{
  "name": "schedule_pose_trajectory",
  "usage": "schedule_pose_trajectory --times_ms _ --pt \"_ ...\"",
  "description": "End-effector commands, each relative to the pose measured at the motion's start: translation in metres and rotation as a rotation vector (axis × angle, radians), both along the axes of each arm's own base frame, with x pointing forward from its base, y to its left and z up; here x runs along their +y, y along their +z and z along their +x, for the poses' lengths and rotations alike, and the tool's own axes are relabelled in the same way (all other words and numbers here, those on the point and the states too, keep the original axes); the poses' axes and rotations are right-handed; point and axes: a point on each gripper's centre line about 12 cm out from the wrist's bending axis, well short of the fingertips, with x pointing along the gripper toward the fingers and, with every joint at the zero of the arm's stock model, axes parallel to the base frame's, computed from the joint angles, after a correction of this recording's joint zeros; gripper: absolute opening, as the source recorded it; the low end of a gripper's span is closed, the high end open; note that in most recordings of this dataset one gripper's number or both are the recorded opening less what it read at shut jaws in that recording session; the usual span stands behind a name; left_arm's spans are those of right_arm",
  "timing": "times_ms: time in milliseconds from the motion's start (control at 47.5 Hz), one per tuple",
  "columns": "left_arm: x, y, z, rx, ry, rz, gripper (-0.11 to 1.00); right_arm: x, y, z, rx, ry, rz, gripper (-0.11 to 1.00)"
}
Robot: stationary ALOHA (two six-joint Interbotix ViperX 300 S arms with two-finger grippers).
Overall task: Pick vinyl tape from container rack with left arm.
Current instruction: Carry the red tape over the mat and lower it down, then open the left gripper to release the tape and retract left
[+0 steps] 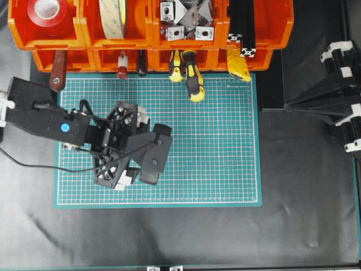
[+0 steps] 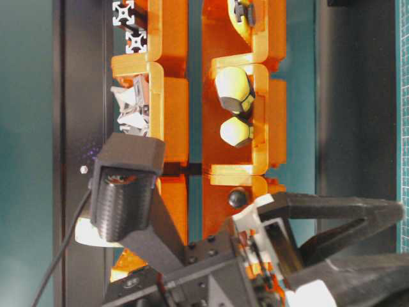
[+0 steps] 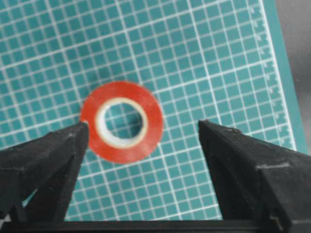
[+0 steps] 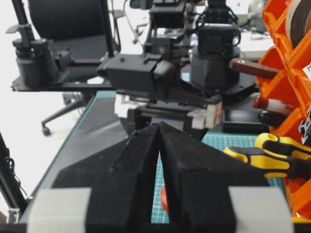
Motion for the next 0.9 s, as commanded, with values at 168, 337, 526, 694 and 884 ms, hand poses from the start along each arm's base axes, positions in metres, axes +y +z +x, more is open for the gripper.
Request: schedule_pose_trajectory --times_ms 168,337,526,694,884 --pt "0.006 0.09 -0.027 -0.225 0.055 -0.081 0.86 0.0 0.008 0.002 -0.012 -0.002 0.002 0.01" --pt "0.012 0.133 -0.064 -0.353 0.071 -0.129 0.86 -0.001 0.007 0.002 0.008 -0.008 -0.001 0.01" --pt "0.019 0.167 -0.107 -0.484 0.072 -0.169 0.86 -0.003 0.008 0.001 0.003 -0.018 0.0 0.01" --pt "0.025 0.181 -0.139 -0.573 0.069 -0.199 0.86 -0.007 0.005 0.001 0.026 -0.034 -0.003 0.01" --pt "0.032 0.2 -0.174 -0.693 0.063 -0.226 0.86 -0.008 0.005 0.0 0.033 -0.041 -0.004 0.01"
